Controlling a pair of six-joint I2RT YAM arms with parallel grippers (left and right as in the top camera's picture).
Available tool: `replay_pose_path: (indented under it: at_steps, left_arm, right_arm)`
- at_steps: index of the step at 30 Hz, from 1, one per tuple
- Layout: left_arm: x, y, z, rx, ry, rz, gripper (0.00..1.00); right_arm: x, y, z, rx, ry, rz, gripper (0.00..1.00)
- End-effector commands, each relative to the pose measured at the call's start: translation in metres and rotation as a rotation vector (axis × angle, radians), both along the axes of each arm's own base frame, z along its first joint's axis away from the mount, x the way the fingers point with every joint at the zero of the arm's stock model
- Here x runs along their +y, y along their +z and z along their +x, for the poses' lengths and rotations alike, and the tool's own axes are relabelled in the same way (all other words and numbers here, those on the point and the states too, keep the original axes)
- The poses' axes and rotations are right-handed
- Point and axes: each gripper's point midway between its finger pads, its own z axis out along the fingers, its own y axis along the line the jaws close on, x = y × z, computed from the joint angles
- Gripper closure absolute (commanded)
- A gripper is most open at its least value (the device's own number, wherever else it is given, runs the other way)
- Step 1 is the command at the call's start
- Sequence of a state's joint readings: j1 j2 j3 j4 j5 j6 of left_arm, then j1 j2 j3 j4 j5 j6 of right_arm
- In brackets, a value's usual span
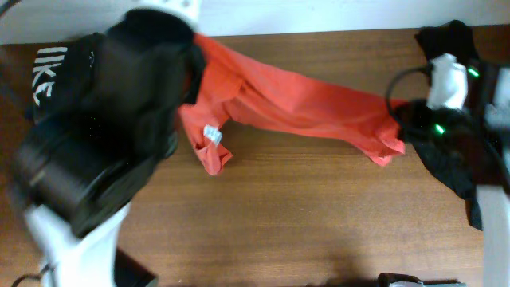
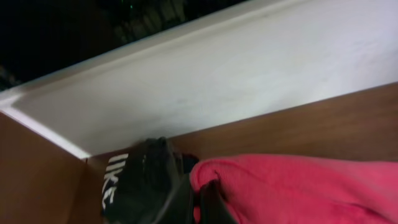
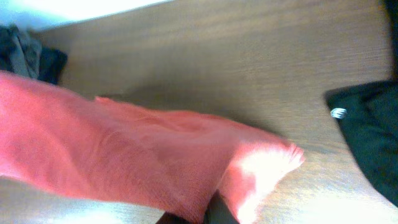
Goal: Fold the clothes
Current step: 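Stretch the shirt between both grippers and lay it flat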
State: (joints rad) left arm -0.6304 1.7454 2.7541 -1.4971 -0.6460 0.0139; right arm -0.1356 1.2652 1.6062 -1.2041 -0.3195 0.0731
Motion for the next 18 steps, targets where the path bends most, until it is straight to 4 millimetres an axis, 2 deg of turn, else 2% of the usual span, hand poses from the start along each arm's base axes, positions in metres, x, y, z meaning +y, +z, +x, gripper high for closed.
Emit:
replay_pose_path:
  at_steps: [1, 6, 9, 11, 14, 18]
  left_arm:
    - [0.031, 0.025, -0.045, -0.058, 0.010, -0.117, 0.99]
    - [0.044, 0.016, -0.066, -0.010, 0.012, -0.121, 0.99]
    - [0.045, 0.007, -0.068, 0.025, 0.016, -0.099, 0.99]
    - [0.042, 0.004, -0.064, 0.036, 0.017, -0.090, 0.99]
    - [0.038, -0.004, -0.052, 0.061, 0.035, -0.065, 0.99]
    - [0.035, -0.026, -0.025, 0.127, 0.084, -0.027, 0.99]
  right_arm:
    - [-0.007, 0.036, -0.039, -0.116, -0.036, -0.021, 0.96]
    - [-0.015, 0.053, -0.078, -0.176, -0.103, -0.058, 0.96]
    - [-0.019, 0.056, -0.086, -0.190, -0.130, -0.078, 0.96]
    - [-0.021, 0.054, -0.084, -0.180, -0.134, -0.079, 0.96]
    - [-0.025, 0.042, -0.070, -0.127, -0.137, -0.077, 0.96]
    - [-0.032, 0.012, -0.040, 0.001, -0.128, -0.059, 0.96]
